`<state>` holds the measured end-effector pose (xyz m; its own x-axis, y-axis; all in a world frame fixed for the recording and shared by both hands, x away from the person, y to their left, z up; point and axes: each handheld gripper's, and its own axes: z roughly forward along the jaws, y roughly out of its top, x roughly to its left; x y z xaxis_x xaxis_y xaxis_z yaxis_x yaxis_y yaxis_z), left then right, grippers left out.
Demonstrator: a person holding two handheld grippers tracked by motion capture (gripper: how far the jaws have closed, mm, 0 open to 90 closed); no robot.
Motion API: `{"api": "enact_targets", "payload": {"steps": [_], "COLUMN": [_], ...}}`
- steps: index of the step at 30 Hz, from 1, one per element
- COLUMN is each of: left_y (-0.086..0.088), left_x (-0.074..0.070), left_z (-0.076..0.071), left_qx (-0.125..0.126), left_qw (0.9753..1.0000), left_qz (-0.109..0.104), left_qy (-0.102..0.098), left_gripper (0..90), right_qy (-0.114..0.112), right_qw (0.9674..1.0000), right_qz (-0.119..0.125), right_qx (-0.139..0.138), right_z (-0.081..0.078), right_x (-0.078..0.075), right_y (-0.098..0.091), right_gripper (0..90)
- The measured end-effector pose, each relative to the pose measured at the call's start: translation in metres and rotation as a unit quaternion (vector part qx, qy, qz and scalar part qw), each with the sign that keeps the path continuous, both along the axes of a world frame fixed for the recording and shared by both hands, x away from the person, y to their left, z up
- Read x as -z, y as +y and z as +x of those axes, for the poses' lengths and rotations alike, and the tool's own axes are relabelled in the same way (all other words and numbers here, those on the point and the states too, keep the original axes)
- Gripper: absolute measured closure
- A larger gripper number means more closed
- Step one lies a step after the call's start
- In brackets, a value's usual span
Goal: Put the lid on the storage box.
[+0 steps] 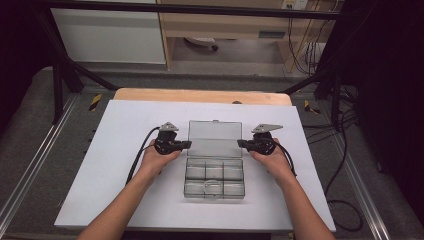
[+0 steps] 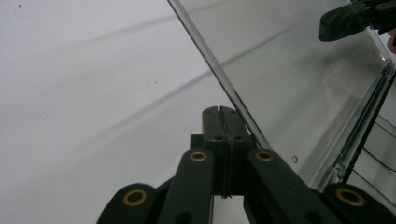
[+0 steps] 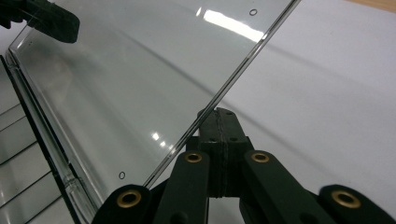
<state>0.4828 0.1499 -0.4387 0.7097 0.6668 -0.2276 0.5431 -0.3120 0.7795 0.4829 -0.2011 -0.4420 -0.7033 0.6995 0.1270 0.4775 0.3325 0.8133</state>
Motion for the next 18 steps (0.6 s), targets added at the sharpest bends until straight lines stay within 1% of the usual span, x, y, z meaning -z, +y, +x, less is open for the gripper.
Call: {"api": "enact_targets", "payload": {"steps": [2, 7, 10, 14, 18], "left_y": [0.001, 0.0, 0.001, 0.001, 0.001], "left_x": [-0.002, -0.005, -0.007, -0.01, -0.012], "left_z": [-0.001, -0.003, -0.003, -0.004, -0.004], "left_qx": [0.002, -0.001, 0.003, 0.003, 0.004], "left_qw": [1.0, 1.0, 1.0, 1.0, 1.0], "left_qz": [0.002, -0.004, -0.003, -0.005, -0.002], "left_qy": [-0.002, -0.004, -0.005, -0.008, -0.008], "left_gripper": [90.0, 90.0, 90.0, 90.0, 90.0], "right_qy": [-0.004, -0.008, -0.01, -0.013, -0.017], "right_qw": [1.0, 1.0, 0.9999, 0.9999, 0.9998], "right_qz": [-0.001, 0.002, 0.003, 0.005, 0.008], "right_qx": [-0.001, -0.002, -0.003, -0.004, -0.004], "right_z": [-0.001, -0.004, -0.005, -0.006, -0.008], "right_x": [-0.003, -0.008, -0.011, -0.014, -0.018], "right_y": [0.0, -0.002, -0.003, -0.004, -0.006], "right_gripper": [90.0, 90.0, 90.0, 90.0, 90.0]}}
